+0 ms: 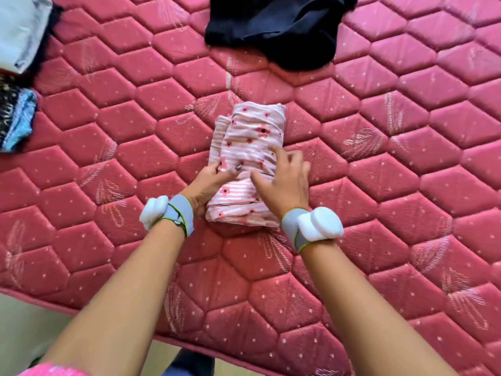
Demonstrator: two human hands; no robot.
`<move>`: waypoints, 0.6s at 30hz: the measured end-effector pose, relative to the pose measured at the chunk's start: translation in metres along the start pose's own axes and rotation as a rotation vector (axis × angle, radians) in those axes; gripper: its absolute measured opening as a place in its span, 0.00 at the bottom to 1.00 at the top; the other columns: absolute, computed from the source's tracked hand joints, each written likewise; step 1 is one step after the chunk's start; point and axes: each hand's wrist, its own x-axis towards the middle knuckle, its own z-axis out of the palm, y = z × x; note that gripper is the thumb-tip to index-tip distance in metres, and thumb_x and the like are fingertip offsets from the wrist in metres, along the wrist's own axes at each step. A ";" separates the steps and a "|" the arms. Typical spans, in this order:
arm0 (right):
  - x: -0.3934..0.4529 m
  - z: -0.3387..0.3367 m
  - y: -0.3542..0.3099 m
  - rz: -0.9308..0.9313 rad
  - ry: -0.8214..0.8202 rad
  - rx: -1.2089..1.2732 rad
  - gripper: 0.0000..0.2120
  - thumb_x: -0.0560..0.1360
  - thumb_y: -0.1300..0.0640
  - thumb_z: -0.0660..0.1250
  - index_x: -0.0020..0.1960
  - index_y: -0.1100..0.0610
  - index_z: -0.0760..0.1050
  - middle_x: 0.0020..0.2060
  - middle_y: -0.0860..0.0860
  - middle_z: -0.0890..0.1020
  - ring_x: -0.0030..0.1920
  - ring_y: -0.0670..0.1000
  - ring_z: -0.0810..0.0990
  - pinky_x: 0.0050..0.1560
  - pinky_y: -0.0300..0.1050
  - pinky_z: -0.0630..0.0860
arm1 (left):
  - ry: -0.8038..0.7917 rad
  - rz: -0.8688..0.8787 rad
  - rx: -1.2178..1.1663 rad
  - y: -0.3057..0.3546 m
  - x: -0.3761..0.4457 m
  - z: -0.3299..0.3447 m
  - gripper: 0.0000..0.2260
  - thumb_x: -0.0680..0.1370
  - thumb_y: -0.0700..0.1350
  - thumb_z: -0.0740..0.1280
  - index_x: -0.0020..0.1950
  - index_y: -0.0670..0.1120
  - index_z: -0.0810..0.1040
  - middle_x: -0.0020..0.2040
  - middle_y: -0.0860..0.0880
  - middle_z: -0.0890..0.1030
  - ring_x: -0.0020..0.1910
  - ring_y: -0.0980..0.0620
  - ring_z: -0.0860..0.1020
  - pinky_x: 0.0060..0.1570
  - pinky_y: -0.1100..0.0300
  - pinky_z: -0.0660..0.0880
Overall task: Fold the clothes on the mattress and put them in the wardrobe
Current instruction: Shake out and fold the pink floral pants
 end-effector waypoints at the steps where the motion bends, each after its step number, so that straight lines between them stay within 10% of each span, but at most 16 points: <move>1: -0.002 0.003 0.005 0.045 0.033 -0.042 0.29 0.72 0.44 0.66 0.72 0.48 0.65 0.63 0.57 0.66 0.62 0.61 0.65 0.63 0.54 0.65 | 0.018 0.021 0.023 -0.002 -0.001 -0.001 0.12 0.80 0.39 0.63 0.63 0.40 0.74 0.50 0.46 0.82 0.47 0.50 0.81 0.56 0.51 0.76; 8: -0.024 0.043 0.030 -0.130 -0.151 -0.236 0.33 0.71 0.30 0.42 0.74 0.36 0.41 0.77 0.56 0.44 0.76 0.60 0.51 0.74 0.57 0.51 | 0.382 0.144 0.474 -0.021 -0.025 0.004 0.15 0.81 0.51 0.62 0.63 0.44 0.73 0.58 0.43 0.80 0.56 0.44 0.78 0.52 0.58 0.69; 14: -0.005 0.048 -0.002 -0.125 0.229 -0.224 0.24 0.77 0.41 0.53 0.69 0.48 0.71 0.71 0.57 0.66 0.68 0.60 0.65 0.66 0.59 0.66 | 0.564 0.117 0.698 -0.016 -0.056 0.024 0.20 0.78 0.56 0.63 0.65 0.48 0.67 0.54 0.36 0.81 0.51 0.32 0.77 0.45 0.47 0.71; 18: 0.050 0.045 -0.036 -0.108 0.113 -0.260 0.23 0.77 0.41 0.58 0.70 0.47 0.67 0.73 0.54 0.61 0.70 0.60 0.60 0.68 0.57 0.60 | 0.546 0.208 0.610 -0.022 -0.057 0.018 0.22 0.77 0.57 0.64 0.66 0.47 0.66 0.56 0.39 0.81 0.50 0.32 0.78 0.44 0.47 0.71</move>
